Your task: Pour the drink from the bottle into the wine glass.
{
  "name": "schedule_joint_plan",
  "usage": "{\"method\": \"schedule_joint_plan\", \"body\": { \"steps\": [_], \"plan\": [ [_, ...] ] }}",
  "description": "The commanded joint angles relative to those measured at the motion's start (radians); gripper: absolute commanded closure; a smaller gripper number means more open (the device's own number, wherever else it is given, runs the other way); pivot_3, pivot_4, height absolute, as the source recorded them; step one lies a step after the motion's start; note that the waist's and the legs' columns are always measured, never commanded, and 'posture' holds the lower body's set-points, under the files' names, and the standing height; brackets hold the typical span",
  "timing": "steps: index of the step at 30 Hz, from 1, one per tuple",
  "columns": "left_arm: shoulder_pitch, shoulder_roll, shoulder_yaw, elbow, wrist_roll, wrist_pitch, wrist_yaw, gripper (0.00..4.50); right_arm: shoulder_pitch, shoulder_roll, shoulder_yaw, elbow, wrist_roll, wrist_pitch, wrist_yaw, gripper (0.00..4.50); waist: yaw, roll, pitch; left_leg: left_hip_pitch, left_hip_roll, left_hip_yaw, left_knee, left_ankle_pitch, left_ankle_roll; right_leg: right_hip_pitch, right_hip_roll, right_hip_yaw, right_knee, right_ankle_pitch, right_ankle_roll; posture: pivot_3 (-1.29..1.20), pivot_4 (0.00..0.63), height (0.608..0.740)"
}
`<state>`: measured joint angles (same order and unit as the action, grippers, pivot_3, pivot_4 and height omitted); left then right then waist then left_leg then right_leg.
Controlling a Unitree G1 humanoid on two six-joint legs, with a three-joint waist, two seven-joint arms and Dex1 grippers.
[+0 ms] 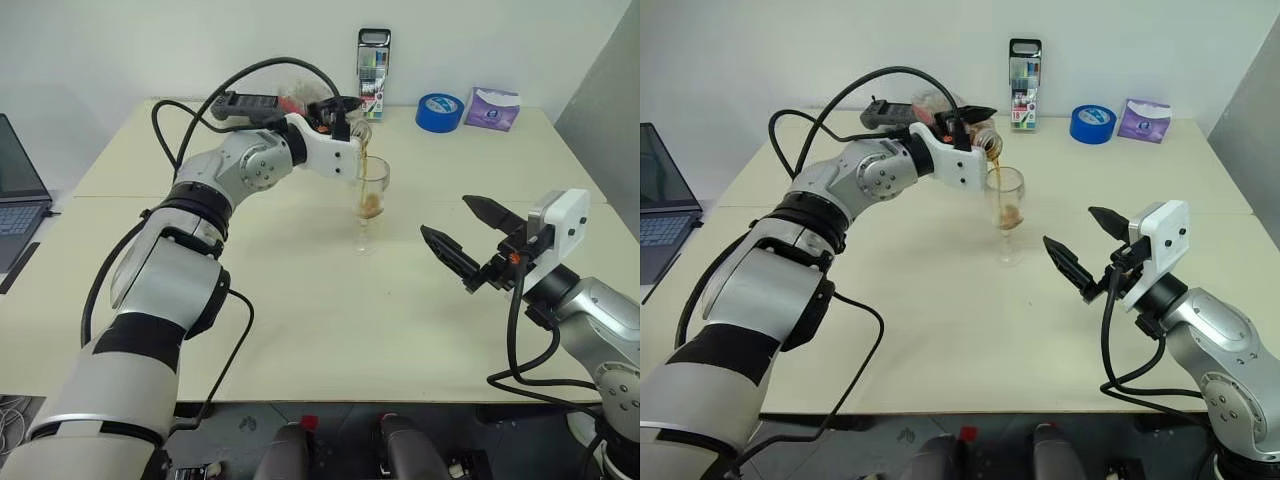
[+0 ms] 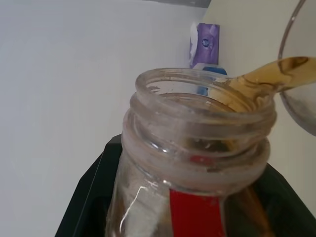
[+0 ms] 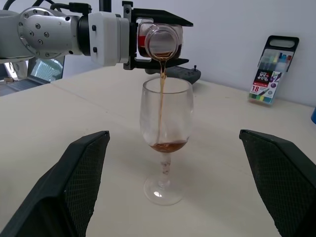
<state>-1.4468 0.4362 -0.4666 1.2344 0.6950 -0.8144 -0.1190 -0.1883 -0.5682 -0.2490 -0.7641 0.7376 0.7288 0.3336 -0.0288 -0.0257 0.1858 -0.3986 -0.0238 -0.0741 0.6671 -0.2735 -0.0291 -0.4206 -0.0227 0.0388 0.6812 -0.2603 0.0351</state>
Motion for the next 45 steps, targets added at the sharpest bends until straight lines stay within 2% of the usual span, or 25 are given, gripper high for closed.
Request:
{"method": "schedule_joint_plan", "body": {
  "steps": [1, 45],
  "plan": [
    [-0.045, 0.011, -0.001, -0.001, 0.005, -0.001, 0.03, 2.34, -0.005, 0.004, -0.001, -0.031, 0.016, -0.027, 0.003, 0.0, 0.0, 0.0, 0.0, 0.0, 0.0, 0.0, 0.0, 0.0, 0.0, 0.0, 0.0, 0.0, 0.0, 0.0, 0.0, 0.0, 0.15, 0.74],
    [-0.1, 0.032, -0.042, 0.03, 0.052, 0.009, 0.072, 2.34, -0.027, -0.002, 0.027, -0.009, 0.04, -0.02, 0.0, 0.0, 0.0, 0.0, 0.0, 0.0, 0.0, 0.001, 0.002, 0.0, 0.0, 0.0, 0.0, 0.0, 0.001, 0.0, 0.0, 0.0, 0.15, 0.74]
  ]
}}
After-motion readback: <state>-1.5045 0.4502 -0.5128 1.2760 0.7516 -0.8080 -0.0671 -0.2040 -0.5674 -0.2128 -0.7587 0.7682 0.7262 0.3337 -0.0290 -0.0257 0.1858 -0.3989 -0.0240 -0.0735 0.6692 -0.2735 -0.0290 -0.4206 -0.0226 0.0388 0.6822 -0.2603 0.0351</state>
